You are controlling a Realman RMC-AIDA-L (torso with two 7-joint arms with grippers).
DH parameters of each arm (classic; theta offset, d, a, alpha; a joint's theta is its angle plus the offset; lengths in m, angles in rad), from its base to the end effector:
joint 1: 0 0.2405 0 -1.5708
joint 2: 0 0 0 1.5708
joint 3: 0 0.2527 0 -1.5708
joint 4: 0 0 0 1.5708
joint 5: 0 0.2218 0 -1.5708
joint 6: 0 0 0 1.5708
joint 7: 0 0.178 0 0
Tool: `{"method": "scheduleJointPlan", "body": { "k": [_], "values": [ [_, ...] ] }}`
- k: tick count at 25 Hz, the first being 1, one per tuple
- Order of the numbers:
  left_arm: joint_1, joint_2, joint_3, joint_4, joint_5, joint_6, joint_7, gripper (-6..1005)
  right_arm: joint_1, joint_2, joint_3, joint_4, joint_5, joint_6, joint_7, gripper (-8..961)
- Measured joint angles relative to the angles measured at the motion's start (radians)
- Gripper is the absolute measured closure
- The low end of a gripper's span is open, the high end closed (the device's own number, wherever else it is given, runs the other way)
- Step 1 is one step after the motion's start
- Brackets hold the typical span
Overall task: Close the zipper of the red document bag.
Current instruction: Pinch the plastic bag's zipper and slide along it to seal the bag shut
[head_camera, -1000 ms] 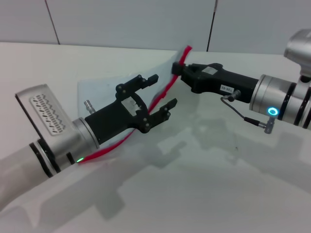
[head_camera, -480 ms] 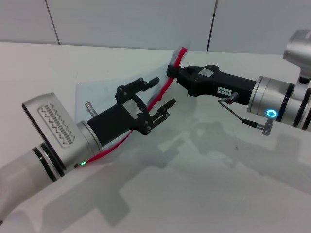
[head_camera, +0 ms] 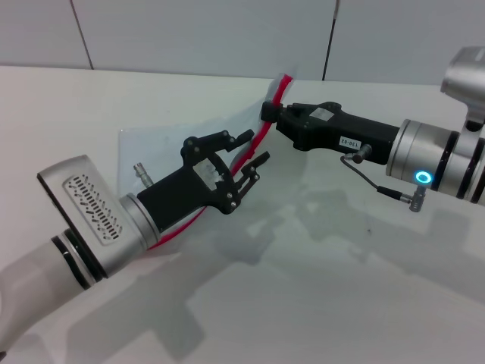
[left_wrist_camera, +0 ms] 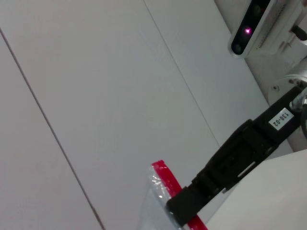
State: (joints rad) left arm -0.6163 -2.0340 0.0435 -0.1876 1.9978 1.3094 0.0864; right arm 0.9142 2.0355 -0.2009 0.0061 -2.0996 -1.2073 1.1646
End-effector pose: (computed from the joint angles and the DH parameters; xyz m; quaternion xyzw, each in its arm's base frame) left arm -0.2333 0.3505 -0.0973 -0.8658 0.0687 -0.2796 0.4092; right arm 0.1644 0.4159 -0.1010 -0.8837 0.2784 0.3462 0.1471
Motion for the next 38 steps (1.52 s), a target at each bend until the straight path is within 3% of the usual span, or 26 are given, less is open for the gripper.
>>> {"method": "scheduleJointPlan", "body": {
  "k": [12,23,31,38],
  "values": [
    [0.015,-0.002,-0.035,-0.020,0.000,0.001,0.065,714,0.000,0.000,-0.003,0.000,-0.002,-0.001,0.001,929],
    [0.015,-0.001,-0.036,-0.020,0.001,-0.004,0.063,909,0.000,0.000,-0.011,0.000,-0.004,-0.001,0.002,928],
    [0.015,0.000,-0.036,-0.020,0.001,-0.005,0.058,920,-0.019,-0.001,0.009,-0.016,0.008,0.001,-0.006,926],
    [0.018,0.001,-0.036,-0.020,0.001,-0.006,0.056,921,-0.101,-0.007,0.127,-0.093,0.011,0.001,0.001,925]
  ]
}}
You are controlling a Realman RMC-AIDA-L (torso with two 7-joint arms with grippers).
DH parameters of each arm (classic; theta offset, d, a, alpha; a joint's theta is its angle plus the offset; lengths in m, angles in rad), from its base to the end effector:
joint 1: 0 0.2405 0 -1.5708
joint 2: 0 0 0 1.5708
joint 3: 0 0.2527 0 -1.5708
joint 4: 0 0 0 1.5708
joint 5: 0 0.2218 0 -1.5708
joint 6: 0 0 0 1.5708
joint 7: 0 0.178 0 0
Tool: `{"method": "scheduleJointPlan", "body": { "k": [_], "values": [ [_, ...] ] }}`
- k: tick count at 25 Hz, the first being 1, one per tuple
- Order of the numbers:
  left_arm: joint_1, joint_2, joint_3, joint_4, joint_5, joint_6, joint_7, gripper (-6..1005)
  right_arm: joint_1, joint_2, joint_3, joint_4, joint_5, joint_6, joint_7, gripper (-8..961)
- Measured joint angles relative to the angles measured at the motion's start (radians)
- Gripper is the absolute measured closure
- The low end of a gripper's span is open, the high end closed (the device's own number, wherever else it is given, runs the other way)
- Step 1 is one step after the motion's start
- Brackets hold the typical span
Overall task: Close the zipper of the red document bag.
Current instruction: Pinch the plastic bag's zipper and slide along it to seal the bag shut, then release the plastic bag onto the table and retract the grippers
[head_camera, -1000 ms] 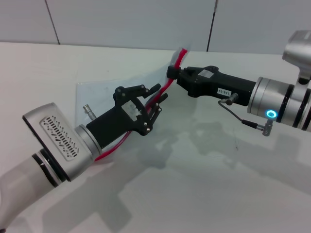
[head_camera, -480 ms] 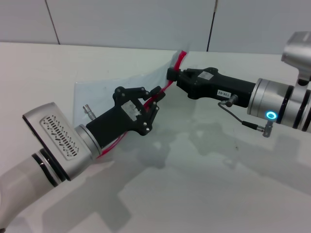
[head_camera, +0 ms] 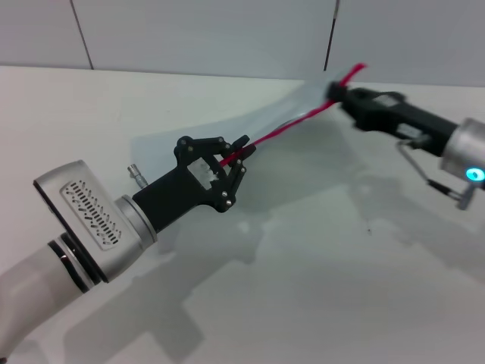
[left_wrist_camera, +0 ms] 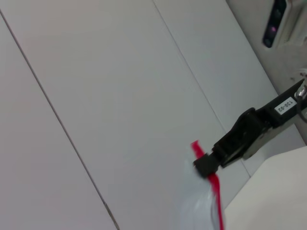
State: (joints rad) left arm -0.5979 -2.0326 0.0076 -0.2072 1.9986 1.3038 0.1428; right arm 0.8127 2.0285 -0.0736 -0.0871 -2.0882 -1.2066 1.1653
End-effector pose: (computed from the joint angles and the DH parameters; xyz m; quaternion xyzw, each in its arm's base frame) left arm -0.2369 0.3492 -0.0957 -0.8582 0.0724 -0.2718 0.4294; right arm 0.2133 0.4289 -0.0605 -0.8394 0.3186 0.3702 0.2382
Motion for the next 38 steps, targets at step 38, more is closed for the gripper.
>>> {"method": "scheduleJointPlan", "body": {
  "k": [38],
  "values": [
    [0.028,0.000,-0.024,0.001,-0.057,0.007,-0.002,578,-0.237,0.007,0.352,-0.029,0.024,-0.182,-0.425,659]
  ]
}}
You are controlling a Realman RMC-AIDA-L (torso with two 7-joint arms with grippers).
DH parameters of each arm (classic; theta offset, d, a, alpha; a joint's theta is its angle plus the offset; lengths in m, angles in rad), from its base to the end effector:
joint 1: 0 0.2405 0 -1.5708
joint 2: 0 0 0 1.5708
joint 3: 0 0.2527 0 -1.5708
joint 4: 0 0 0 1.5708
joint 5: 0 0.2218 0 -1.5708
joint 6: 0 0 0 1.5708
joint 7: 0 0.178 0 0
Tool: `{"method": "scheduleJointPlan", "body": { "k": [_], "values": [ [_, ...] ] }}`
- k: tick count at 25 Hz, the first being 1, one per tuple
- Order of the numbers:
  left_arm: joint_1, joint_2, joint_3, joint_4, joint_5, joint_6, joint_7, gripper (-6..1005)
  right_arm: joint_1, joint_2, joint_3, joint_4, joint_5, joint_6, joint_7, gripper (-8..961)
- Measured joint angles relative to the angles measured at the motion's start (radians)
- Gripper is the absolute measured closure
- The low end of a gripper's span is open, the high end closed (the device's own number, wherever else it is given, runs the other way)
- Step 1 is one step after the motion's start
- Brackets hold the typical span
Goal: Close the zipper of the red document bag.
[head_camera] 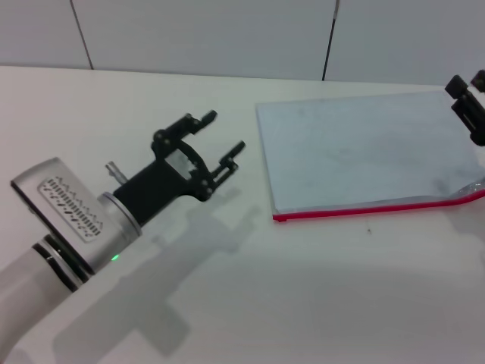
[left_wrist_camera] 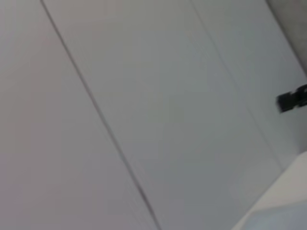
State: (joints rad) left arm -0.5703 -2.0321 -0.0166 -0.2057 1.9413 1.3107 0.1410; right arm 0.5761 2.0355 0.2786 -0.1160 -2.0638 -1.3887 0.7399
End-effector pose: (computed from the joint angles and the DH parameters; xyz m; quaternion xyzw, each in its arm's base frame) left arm -0.2484 0.3521 -0.0841 -0.8418 0.0414 -0.2719 0.4645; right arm 0.2939 0.3851 0.0023 -0.7600 0.2406 0.4123 0.4409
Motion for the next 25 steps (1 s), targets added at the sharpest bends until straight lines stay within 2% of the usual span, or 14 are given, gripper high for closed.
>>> {"method": "scheduleJointPlan", "body": {
  "k": [4,7,12,25],
  "values": [
    [0.009,0.001,-0.001,0.000,-0.046,0.019,-0.006,471,-0.049,0.002,0.037,0.092,0.043,-0.046,-0.233,466],
    [0.018,0.004,0.000,0.003,-0.073,0.054,-0.037,410,-0.088,0.006,0.054,0.192,0.116,-0.054,-0.453,364],
    [0.028,0.008,0.000,0.022,-0.134,0.124,-0.149,411,-0.122,0.009,0.053,0.323,0.235,-0.059,-0.707,180],
    [0.036,0.005,0.000,0.036,-0.162,0.170,-0.174,403,-0.120,0.009,0.044,0.349,0.288,-0.046,-0.743,180]
  ]
}}
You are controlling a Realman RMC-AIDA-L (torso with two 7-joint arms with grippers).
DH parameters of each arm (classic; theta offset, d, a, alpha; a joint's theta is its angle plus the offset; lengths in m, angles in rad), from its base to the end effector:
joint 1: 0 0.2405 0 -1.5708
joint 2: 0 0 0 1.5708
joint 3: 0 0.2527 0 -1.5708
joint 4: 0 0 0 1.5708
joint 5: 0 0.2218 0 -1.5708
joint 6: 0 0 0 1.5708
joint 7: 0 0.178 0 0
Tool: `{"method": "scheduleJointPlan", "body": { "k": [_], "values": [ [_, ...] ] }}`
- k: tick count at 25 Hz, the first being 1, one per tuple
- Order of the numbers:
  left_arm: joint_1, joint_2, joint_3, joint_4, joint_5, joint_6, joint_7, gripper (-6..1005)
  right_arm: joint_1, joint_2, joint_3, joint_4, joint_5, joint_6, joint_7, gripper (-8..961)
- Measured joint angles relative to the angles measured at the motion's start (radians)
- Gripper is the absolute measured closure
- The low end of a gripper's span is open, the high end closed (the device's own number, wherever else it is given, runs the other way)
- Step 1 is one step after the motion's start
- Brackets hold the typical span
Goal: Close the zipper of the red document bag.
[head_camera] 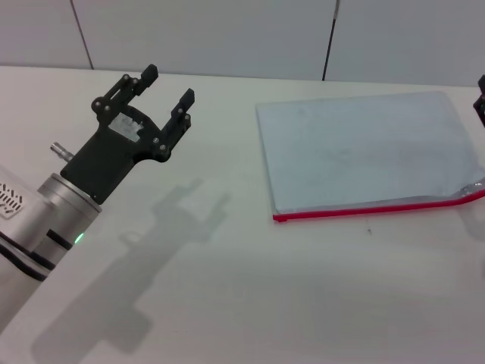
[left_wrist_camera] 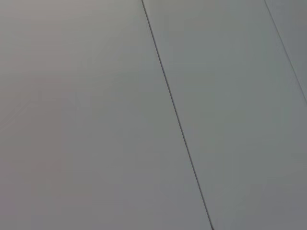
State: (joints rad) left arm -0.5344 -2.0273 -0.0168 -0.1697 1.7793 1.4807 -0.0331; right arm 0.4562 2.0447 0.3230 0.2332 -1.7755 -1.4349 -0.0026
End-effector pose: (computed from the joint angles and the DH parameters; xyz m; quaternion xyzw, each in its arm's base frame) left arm -0.2547 0.3537 -0.0374 -0.7756 -0.0305 -0.3639 0.5148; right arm 0.2882 0.3563 -0.0088 -0.6799 0.1269 0.3603 0.6259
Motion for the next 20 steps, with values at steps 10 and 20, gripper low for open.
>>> {"method": "scheduleJointPlan", "body": {
  "k": [10,20],
  "values": [
    [0.001,-0.001,0.000,-0.001,0.000,0.001,-0.001,403,0.000,-0.001,0.000,0.003,-0.005,0.002,0.000,180],
    [-0.002,-0.002,0.000,-0.001,-0.001,0.001,-0.002,403,0.002,-0.003,0.000,0.003,-0.007,0.000,0.005,180]
  ]
}}
